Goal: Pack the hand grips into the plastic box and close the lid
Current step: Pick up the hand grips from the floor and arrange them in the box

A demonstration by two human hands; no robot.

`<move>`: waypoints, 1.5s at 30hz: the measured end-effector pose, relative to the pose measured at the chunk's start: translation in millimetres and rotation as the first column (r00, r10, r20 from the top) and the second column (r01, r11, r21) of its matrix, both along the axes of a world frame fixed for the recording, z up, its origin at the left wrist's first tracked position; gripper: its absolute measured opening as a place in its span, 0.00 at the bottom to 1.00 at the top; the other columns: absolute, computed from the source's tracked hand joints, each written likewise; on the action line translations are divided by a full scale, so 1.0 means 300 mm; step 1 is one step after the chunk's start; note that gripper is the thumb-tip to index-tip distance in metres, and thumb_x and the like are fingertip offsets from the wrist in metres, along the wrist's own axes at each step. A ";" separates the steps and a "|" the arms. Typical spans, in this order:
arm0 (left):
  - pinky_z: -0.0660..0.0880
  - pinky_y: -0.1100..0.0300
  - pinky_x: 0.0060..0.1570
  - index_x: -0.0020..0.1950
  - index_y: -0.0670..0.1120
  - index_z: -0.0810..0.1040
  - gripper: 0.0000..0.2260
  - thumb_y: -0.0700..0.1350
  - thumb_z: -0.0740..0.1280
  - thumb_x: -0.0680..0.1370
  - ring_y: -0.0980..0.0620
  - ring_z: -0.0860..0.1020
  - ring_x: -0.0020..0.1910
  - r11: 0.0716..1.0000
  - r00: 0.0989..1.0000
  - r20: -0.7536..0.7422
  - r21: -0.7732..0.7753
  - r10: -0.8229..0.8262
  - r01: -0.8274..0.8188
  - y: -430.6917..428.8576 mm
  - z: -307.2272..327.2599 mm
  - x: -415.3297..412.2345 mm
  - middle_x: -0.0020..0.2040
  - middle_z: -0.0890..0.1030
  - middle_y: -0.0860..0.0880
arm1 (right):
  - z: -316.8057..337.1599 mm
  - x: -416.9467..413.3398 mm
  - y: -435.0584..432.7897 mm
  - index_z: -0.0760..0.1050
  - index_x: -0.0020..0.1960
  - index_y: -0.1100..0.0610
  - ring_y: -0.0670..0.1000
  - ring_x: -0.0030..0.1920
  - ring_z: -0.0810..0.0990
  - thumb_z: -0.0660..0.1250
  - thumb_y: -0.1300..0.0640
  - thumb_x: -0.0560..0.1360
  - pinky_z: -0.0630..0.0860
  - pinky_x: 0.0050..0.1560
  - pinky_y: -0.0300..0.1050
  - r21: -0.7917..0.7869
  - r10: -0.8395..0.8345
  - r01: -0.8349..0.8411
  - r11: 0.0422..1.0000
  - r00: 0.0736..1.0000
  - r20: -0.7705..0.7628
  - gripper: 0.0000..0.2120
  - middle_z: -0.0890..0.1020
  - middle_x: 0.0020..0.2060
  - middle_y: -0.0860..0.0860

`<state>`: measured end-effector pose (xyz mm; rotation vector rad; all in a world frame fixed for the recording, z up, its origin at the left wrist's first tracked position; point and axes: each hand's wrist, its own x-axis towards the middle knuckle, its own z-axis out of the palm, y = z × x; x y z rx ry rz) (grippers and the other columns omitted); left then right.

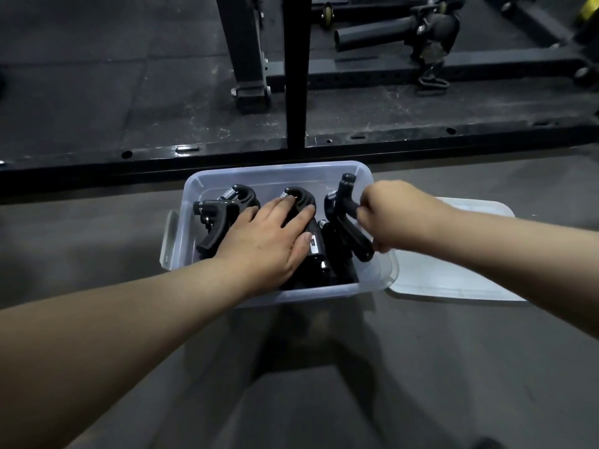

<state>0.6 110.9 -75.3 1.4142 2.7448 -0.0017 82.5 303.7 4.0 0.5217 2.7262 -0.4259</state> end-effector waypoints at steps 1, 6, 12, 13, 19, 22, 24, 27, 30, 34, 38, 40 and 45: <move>0.62 0.45 0.70 0.79 0.54 0.56 0.29 0.60 0.40 0.79 0.47 0.60 0.76 1.000 1.000 -0.004 -0.001 0.001 -0.001 0.000 0.001 0.001 0.77 0.62 0.45 | -0.012 0.010 -0.018 0.74 0.35 0.60 0.54 0.33 0.83 0.57 0.60 0.73 0.81 0.39 0.47 0.013 0.025 -0.025 1.000 1.000 0.001 0.11 0.82 0.28 0.54; 0.63 0.45 0.70 0.79 0.54 0.58 0.29 0.59 0.41 0.79 0.46 0.61 0.76 1.000 1.000 -0.018 -0.005 0.014 -0.014 0.003 0.006 0.006 0.77 0.63 0.44 | -0.042 0.014 -0.068 0.75 0.41 0.61 0.54 0.34 0.83 0.59 0.53 0.77 0.81 0.39 0.47 -0.176 0.076 -0.078 0.981 0.997 -0.017 0.13 0.82 0.30 0.55; 0.65 0.44 0.68 0.78 0.53 0.61 0.28 0.59 0.43 0.80 0.45 0.64 0.74 1.000 0.999 -0.029 -0.008 0.019 -0.019 0.003 0.004 0.009 0.76 0.66 0.43 | -0.063 -0.009 -0.034 0.76 0.51 0.68 0.60 0.38 0.85 0.56 0.58 0.81 0.80 0.33 0.45 -0.611 -0.038 0.161 0.775 0.977 0.210 0.14 0.84 0.42 0.63; 0.65 0.45 0.68 0.78 0.53 0.62 0.28 0.59 0.43 0.80 0.45 0.64 0.74 1.000 0.999 -0.031 -0.007 0.017 -0.017 0.003 0.004 0.008 0.76 0.66 0.43 | -0.066 -0.007 -0.023 0.77 0.52 0.65 0.60 0.40 0.84 0.56 0.59 0.80 0.79 0.34 0.45 -0.543 0.035 0.080 0.836 0.979 0.199 0.13 0.84 0.43 0.61; 0.66 0.45 0.68 0.77 0.53 0.63 0.28 0.58 0.44 0.79 0.45 0.64 0.74 1.000 0.999 -0.030 0.003 0.017 -0.017 0.003 0.007 0.008 0.75 0.67 0.43 | -0.156 0.032 0.041 0.78 0.55 0.49 0.55 0.55 0.72 0.62 0.51 0.74 0.56 0.64 0.57 0.432 0.581 -0.587 0.685 0.798 0.163 0.11 0.77 0.48 0.48; 0.65 0.45 0.67 0.77 0.53 0.64 0.28 0.58 0.44 0.79 0.45 0.65 0.74 1.000 0.999 -0.027 0.002 0.019 -0.019 0.005 0.010 0.010 0.74 0.68 0.43 | -0.195 0.029 0.022 0.77 0.52 0.50 0.55 0.56 0.73 0.61 0.45 0.76 0.45 0.70 0.65 0.341 0.517 -0.558 0.757 0.830 0.210 0.11 0.76 0.44 0.47; 0.65 0.45 0.67 0.77 0.53 0.63 0.28 0.58 0.44 0.79 0.45 0.65 0.74 1.000 0.999 -0.030 -0.001 0.022 -0.023 0.005 0.014 0.011 0.74 0.67 0.43 | -0.203 0.012 0.007 0.76 0.48 0.50 0.54 0.53 0.74 0.60 0.50 0.77 0.40 0.71 0.66 0.343 0.505 -0.532 0.774 0.846 0.171 0.08 0.74 0.38 0.45; 0.65 0.46 0.67 0.77 0.53 0.63 0.28 0.58 0.44 0.79 0.45 0.64 0.74 1.000 0.999 -0.030 -0.005 0.024 -0.024 0.005 0.015 0.014 0.75 0.67 0.44 | -0.206 -0.001 -0.005 0.79 0.46 0.52 0.55 0.51 0.76 0.58 0.59 0.75 0.35 0.72 0.65 0.467 0.556 -0.558 0.686 0.816 0.159 0.10 0.74 0.35 0.47; 0.66 0.45 0.68 0.77 0.52 0.63 0.28 0.58 0.44 0.79 0.45 0.65 0.74 1.000 1.000 -0.022 0.003 0.023 -0.023 0.003 0.013 0.013 0.75 0.67 0.43 | -0.201 -0.004 0.009 0.82 0.50 0.53 0.58 0.53 0.74 0.59 0.58 0.75 0.34 0.70 0.68 0.594 0.575 -0.530 0.605 0.807 0.134 0.13 0.78 0.42 0.52; 0.65 0.45 0.68 0.78 0.53 0.62 0.28 0.58 0.44 0.80 0.46 0.64 0.74 1.000 1.000 -0.018 0.004 0.018 -0.018 0.002 0.010 0.010 0.75 0.66 0.43 | -0.197 0.000 0.013 0.79 0.53 0.52 0.57 0.58 0.70 0.59 0.57 0.76 0.40 0.71 0.68 0.532 0.469 -0.466 0.707 0.872 0.139 0.11 0.77 0.48 0.51; 0.64 0.45 0.69 0.78 0.53 0.61 0.28 0.58 0.44 0.80 0.46 0.63 0.75 1.000 1.000 -0.017 0.012 0.023 -0.023 0.000 0.002 0.008 0.76 0.66 0.44 | -0.185 -0.013 0.017 0.77 0.52 0.56 0.58 0.55 0.73 0.56 0.61 0.75 0.42 0.71 0.69 0.604 0.482 -0.422 0.677 0.873 0.069 0.12 0.78 0.46 0.54; 0.64 0.45 0.69 0.78 0.53 0.62 0.28 0.58 0.44 0.80 0.46 0.63 0.75 1.000 1.000 -0.017 0.010 0.023 -0.023 -0.002 0.001 0.009 0.76 0.66 0.44 | -0.176 -0.027 0.036 0.76 0.53 0.56 0.57 0.58 0.72 0.56 0.61 0.74 0.43 0.71 0.69 0.590 0.460 -0.411 0.695 0.885 0.074 0.12 0.77 0.47 0.53; 0.64 0.45 0.69 0.78 0.53 0.62 0.28 0.58 0.44 0.79 0.46 0.63 0.74 1.000 1.000 -0.013 0.027 0.016 -0.016 -0.001 0.002 0.009 0.75 0.66 0.43 | -0.167 -0.033 0.057 0.74 0.45 0.55 0.56 0.49 0.75 0.61 0.59 0.72 0.51 0.68 0.67 0.614 0.488 -0.385 0.689 0.873 -0.001 0.04 0.76 0.39 0.52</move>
